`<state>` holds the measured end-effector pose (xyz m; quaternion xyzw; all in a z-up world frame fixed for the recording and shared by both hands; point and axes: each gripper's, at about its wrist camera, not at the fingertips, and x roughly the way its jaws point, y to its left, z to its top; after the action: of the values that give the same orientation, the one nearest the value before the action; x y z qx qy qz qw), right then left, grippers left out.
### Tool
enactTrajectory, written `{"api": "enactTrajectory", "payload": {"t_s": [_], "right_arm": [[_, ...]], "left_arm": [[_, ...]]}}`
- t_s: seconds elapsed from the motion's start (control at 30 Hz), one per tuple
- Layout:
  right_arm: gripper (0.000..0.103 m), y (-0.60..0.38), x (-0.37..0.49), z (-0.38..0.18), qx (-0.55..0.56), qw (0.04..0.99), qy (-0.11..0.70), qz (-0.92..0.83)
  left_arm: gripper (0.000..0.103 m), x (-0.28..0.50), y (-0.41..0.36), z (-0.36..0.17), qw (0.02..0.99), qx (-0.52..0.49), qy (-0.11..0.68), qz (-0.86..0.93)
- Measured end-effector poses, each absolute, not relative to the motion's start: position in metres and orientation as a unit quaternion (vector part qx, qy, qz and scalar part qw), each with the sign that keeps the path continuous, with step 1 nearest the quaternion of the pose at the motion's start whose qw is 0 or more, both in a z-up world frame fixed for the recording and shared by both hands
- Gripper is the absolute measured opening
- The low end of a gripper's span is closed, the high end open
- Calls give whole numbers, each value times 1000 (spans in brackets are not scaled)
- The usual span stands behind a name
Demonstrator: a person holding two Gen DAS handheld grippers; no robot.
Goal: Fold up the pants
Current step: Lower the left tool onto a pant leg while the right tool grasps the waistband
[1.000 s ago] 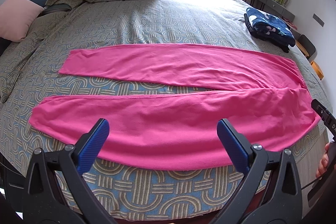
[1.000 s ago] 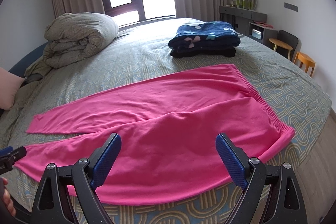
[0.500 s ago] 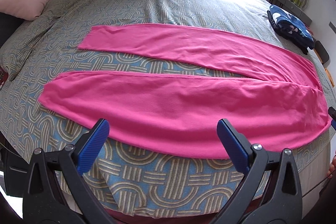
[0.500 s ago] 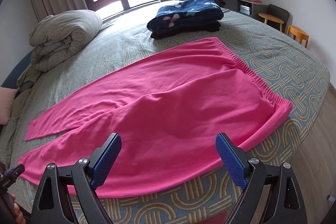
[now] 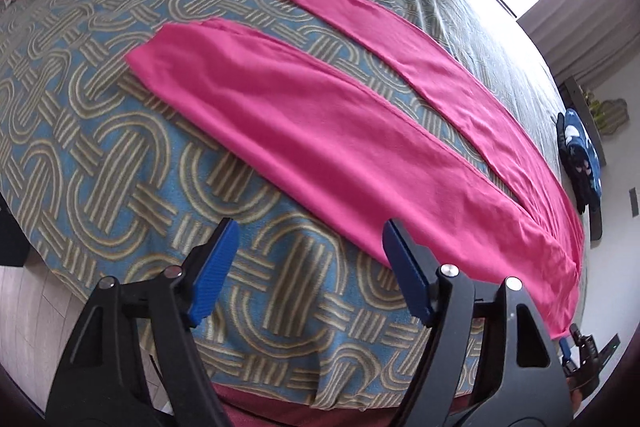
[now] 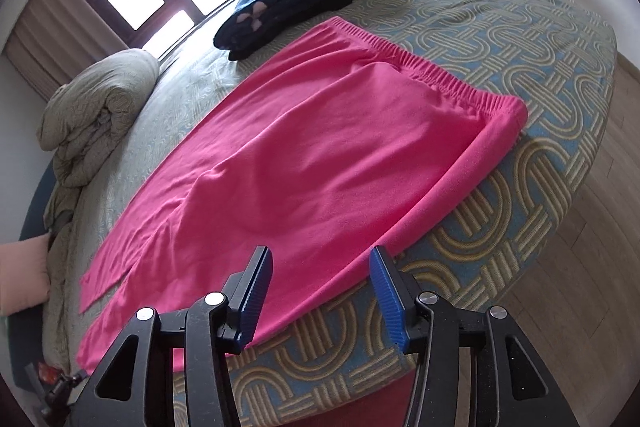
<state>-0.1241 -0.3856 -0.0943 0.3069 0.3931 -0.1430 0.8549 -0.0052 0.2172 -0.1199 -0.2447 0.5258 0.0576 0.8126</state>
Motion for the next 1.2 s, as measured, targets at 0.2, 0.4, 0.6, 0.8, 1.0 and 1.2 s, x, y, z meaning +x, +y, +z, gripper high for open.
{"api": "enactTrajectory", "payload": {"t_s": [0.2, 0.4, 0.6, 0.8, 1.0, 1.2], "right_arm": [[52, -393, -126, -97, 332, 849, 385, -145], [52, -413, -138, -104, 382, 830, 373, -158], [52, -444, -158, -113, 452, 800, 349, -183], [52, -454, -148, -118, 476, 789, 341, -185], [52, -450, -129, -119, 459, 796, 345, -191], [12, -449, -123, -118, 426, 804, 358, -208]], "left_arm": [[74, 14, 233, -127, 808, -286, 513, 53], [56, 29, 246, -134, 805, -307, 504, 65], [46, 30, 251, -135, 803, -300, 511, 62], [44, 29, 253, -136, 802, -303, 510, 68], [46, 36, 240, -133, 810, -259, 520, 84], [45, 43, 230, -132, 818, -219, 523, 94]]}}
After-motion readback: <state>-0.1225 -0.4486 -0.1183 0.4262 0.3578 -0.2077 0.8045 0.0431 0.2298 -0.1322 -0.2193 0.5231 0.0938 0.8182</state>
